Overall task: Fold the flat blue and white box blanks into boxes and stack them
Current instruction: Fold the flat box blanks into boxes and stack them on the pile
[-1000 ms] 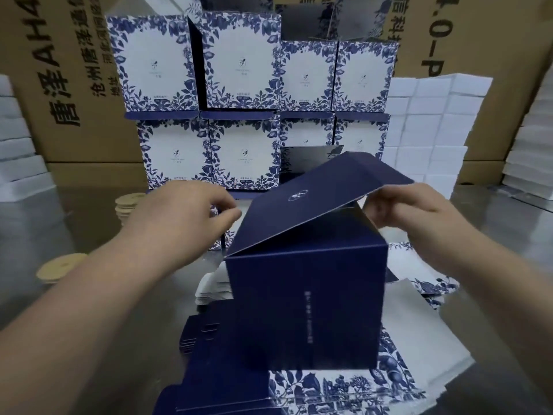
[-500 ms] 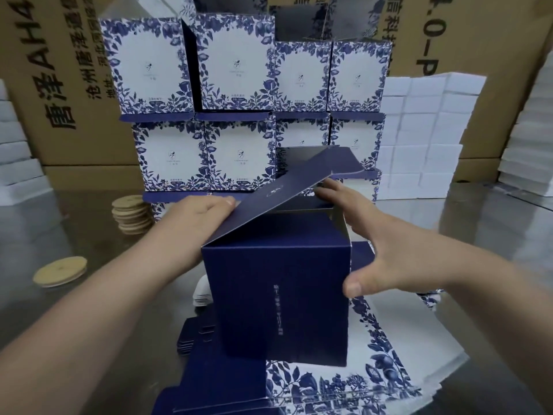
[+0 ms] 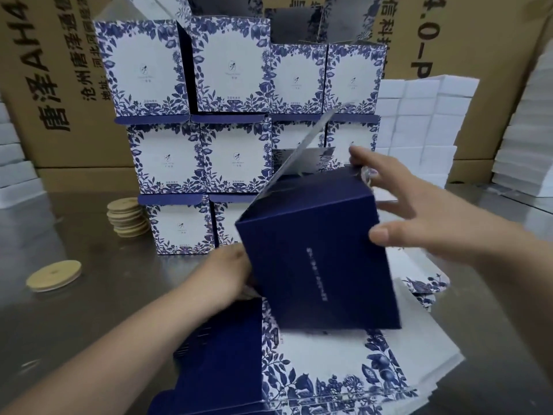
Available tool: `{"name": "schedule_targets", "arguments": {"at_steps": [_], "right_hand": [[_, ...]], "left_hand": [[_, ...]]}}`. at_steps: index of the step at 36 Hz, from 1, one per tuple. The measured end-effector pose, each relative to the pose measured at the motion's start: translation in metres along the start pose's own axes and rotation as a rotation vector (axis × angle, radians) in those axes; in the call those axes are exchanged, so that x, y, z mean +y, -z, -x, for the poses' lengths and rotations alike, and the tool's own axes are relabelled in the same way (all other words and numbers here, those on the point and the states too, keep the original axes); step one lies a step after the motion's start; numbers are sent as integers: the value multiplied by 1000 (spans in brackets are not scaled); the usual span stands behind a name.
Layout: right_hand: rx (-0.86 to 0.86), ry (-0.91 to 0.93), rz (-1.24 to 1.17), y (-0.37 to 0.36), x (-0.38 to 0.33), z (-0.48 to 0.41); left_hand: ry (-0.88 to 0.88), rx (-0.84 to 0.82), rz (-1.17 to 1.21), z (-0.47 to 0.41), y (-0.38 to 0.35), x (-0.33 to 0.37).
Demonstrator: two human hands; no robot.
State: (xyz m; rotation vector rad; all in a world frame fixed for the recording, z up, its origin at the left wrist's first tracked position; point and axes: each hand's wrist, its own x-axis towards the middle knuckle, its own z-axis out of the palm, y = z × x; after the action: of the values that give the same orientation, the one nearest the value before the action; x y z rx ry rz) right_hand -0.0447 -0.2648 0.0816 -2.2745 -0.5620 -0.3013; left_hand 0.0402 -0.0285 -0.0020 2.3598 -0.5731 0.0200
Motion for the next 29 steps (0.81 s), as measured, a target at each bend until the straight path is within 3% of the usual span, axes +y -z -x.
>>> {"name": "schedule_targets", "arguments": {"at_steps": [4, 9, 19, 29], "right_hand": [[143, 29, -81, 28, 0, 2], [427, 53, -69, 60, -10, -15], [1033, 95, -60, 82, -28, -93], [1239, -60, 71, 50, -13, -165]], "left_hand": [[-82, -41, -103, 3, -13, -3], [-328, -103, -353, 11, -30, -3], [-357, -99, -424, 13, -35, -4], [-353, -100, -375, 14, -34, -5]]}}
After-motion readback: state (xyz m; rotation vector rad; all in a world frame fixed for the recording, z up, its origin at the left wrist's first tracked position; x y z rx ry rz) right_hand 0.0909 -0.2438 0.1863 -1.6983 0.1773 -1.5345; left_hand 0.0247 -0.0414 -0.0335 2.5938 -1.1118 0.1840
